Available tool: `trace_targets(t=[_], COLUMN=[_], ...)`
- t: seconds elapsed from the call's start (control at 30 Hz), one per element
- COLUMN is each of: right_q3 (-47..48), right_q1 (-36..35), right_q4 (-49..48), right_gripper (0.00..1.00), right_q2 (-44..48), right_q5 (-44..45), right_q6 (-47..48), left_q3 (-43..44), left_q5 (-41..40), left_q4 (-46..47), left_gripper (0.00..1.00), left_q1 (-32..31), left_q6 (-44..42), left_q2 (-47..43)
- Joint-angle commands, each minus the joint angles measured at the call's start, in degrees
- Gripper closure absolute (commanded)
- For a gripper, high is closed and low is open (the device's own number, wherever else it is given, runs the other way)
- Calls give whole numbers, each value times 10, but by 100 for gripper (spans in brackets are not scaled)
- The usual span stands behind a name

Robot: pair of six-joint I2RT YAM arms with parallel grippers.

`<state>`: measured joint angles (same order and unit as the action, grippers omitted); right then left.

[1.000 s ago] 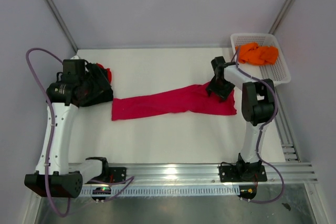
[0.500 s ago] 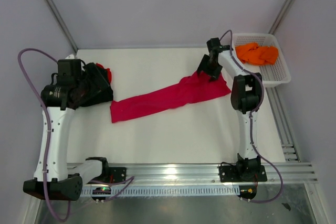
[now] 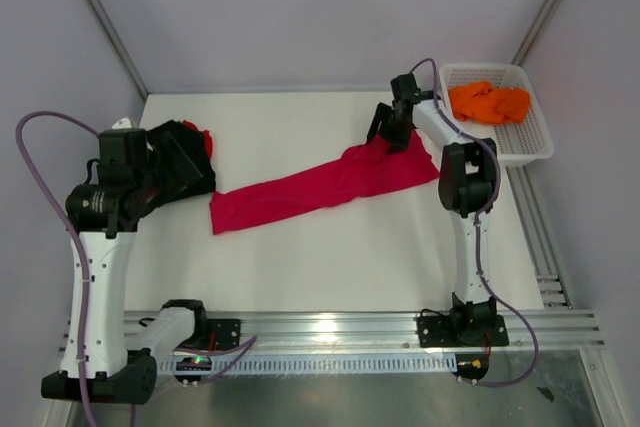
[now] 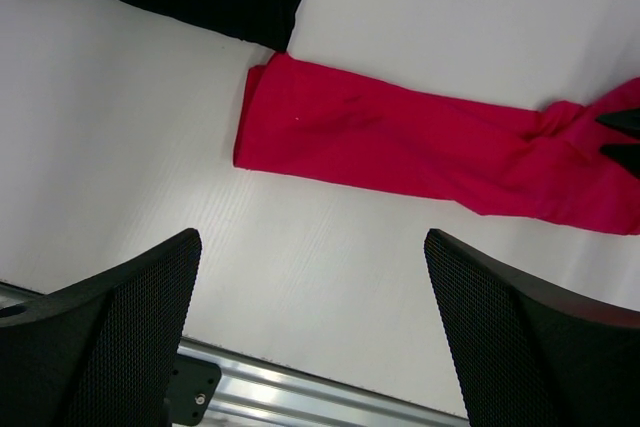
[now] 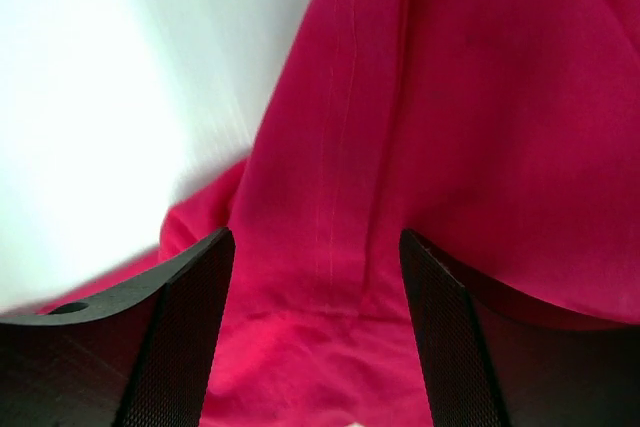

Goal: Fold and stack the t-shirts
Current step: Rotate the tshirt 90 degrees

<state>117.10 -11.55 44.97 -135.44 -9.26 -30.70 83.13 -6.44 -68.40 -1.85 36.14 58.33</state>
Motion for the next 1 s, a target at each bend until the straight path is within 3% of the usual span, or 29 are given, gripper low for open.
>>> trace_targets(t=[0.0, 0.17, 0.4, 0.63, 0.97], right_q3=[-45, -125, -235, -338, -341], right_q1=[-15, -33, -37, -37, -37], right_q4=[-59, -53, -21, -53, -73], right_gripper=[29, 29, 29, 29, 29], right_q2=[132, 278, 377, 354, 266], right_q5=[21, 100, 141, 140, 79], right_q6=[42, 72, 58, 46, 25], left_q3=[-23, -48, -42, -32, -22], left_q5=[9, 26, 39, 56, 28], left_q4=[-5, 5, 9, 14, -5], left_gripper=[4, 4, 4, 4, 4], left_q1=[3, 3, 3, 3, 3], left_q6=[17, 24, 25, 28, 29], left_q2=[-11, -14, 4, 16, 7])
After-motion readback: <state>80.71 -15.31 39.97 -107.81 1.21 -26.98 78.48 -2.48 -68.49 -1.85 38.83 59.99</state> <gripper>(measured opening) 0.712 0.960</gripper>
